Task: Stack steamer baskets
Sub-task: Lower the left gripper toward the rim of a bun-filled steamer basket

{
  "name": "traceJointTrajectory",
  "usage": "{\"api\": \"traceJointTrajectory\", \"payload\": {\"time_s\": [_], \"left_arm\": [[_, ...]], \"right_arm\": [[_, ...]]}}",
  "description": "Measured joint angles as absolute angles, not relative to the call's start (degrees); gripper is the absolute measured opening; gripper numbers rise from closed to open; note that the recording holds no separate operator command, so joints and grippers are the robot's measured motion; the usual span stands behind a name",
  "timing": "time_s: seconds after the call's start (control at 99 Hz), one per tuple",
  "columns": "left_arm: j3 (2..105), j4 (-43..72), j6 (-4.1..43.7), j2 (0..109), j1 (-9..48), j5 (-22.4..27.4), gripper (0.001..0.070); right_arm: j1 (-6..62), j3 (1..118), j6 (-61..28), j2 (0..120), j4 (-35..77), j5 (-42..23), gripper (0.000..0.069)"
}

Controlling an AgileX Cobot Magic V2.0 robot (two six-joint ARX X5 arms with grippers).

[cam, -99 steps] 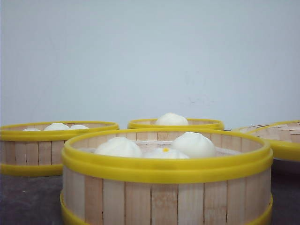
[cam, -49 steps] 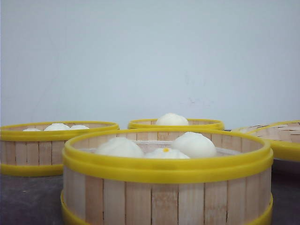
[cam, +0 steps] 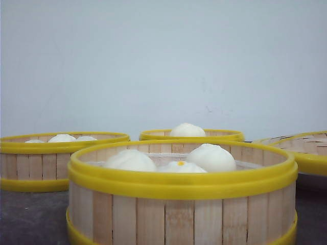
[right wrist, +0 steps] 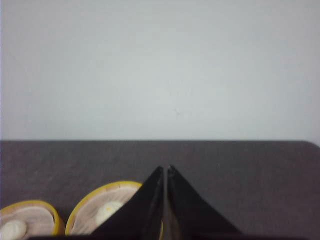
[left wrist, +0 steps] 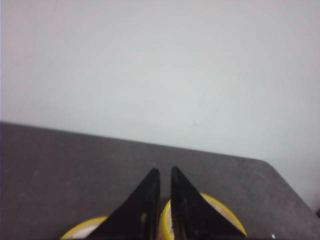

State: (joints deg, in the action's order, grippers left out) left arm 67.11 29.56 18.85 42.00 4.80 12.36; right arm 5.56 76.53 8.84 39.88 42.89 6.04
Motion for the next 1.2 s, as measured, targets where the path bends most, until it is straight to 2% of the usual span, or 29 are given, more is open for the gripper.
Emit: {"api": "traceJointTrajectory", "payload": {"time_s": [0.232,0.333,0.637,0.758,0.889,1.142,1.202], "left_arm": [[67.11,32.32,17.82,42.0,4.78,12.38,0.0016],[67.11,32.36,17.58,42.0,4.8,12.38,0.0087],[68.95,34.26,17.39,44.84,4.84,15.27,0.0437],[72.42,35.44,17.39,48.62,5.48,15.31,0.0537],[74.65,34.48,17.37,52.58,6.37,17.02,0.0581],[74.7,36.75,17.39,55.37,6.61,17.39,0.059],[74.7,36.75,17.39,56.01,6.63,16.75,0.0572]], "right_arm": [[5.56,84.07,8.75,47.66,49.06,6.87,0.0012],[5.56,84.14,8.75,48.6,49.39,7.62,0.0038],[5.56,84.25,8.73,47.7,50.74,7.75,0.042],[5.56,84.27,8.73,47.79,51.33,7.7,0.0562],[5.74,84.27,8.58,48.01,51.22,7.7,0.0623],[6.39,84.27,7.68,47.97,51.46,7.49,0.0633],[6.39,84.27,7.68,47.88,51.96,7.31,0.0633]]}}
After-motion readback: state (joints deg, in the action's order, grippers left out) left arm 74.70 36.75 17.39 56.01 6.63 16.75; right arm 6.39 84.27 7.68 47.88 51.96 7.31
